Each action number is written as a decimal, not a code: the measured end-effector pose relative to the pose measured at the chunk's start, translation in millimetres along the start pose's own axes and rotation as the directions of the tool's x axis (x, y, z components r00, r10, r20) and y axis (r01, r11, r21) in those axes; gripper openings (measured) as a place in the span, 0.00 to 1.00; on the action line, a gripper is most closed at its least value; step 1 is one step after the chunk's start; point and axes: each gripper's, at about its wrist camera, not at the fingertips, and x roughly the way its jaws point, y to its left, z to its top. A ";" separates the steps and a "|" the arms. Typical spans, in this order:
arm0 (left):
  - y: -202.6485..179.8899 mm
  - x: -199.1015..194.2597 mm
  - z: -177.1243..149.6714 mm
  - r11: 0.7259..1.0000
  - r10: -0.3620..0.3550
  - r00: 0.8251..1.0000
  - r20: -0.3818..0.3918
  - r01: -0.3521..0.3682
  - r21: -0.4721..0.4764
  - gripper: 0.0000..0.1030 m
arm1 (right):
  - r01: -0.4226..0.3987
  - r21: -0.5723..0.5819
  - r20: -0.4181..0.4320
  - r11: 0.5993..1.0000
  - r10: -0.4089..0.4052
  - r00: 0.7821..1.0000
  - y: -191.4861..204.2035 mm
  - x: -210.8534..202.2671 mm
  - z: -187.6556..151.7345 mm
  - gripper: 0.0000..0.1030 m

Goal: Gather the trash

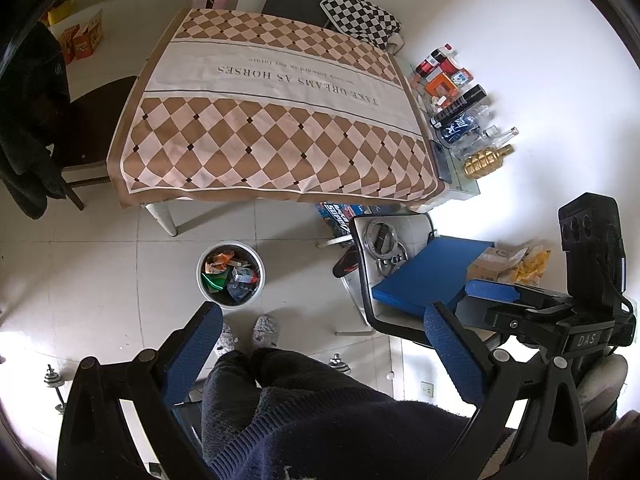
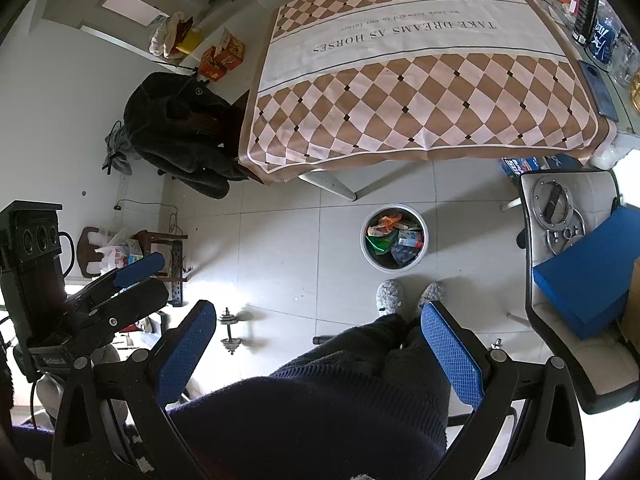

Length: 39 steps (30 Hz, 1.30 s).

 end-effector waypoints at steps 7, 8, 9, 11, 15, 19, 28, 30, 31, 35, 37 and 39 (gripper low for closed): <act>2.4 -0.9 -0.8 1.000 -0.003 1.000 0.001 0.003 0.004 1.00 | 0.001 -0.003 0.002 1.000 -0.001 1.000 1.2 -0.8 1.0 1.00; 3.0 -1.3 -0.5 1.000 -0.003 1.000 0.000 0.003 0.005 1.00 | 0.001 -0.002 0.002 1.000 -0.001 1.000 1.4 -0.5 1.1 1.00; 2.9 -1.0 -0.6 1.000 -0.004 1.000 0.000 0.004 0.004 1.00 | 0.001 -0.002 0.002 1.000 -0.001 1.000 1.6 -0.5 1.0 1.00; 3.5 -1.5 -0.6 1.000 -0.004 1.000 -0.001 0.004 0.005 1.00 | 0.001 -0.001 0.002 1.000 -0.001 1.000 1.9 -0.3 1.0 1.00; 3.3 -1.9 -1.2 1.000 -0.004 1.000 0.001 0.004 0.002 1.00 | 0.000 -0.002 0.001 1.000 0.000 1.000 1.9 -0.4 1.4 1.00; 4.1 -2.2 -1.0 1.000 -0.004 1.000 0.000 0.004 0.005 1.00 | -0.001 0.000 0.002 1.000 0.001 1.000 2.2 -0.1 1.3 1.00; 5.4 -3.1 -1.4 1.000 -0.005 1.000 0.000 0.005 0.006 1.00 | -0.003 -0.001 -0.002 1.000 0.003 1.000 2.0 -1.9 0.4 1.00; 5.4 -2.8 -1.4 1.000 -0.004 1.000 -0.001 0.004 0.006 1.00 | -0.006 0.000 -0.002 1.000 0.006 1.000 2.0 -1.9 0.2 1.00; 5.5 -3.0 -1.5 1.000 -0.005 1.000 0.000 0.005 0.004 1.00 | -0.005 -0.001 -0.002 1.000 0.005 1.000 1.3 -2.4 0.0 1.00; 6.0 -3.1 -1.5 1.000 -0.006 1.000 -0.001 0.006 0.004 1.00 | -0.006 -0.004 -0.004 1.000 0.006 1.000 0.9 -2.6 -0.4 1.00; 5.7 -3.3 -2.0 1.000 -0.007 1.000 -0.001 0.007 0.005 1.00 | -0.006 -0.003 -0.004 1.000 0.006 1.000 0.1 -3.2 -0.4 1.00; 5.0 -3.3 -2.3 1.000 -0.006 1.000 0.002 0.006 0.003 1.00 | -0.007 -0.003 -0.004 1.000 0.007 1.000 1.2 -2.5 -0.4 1.00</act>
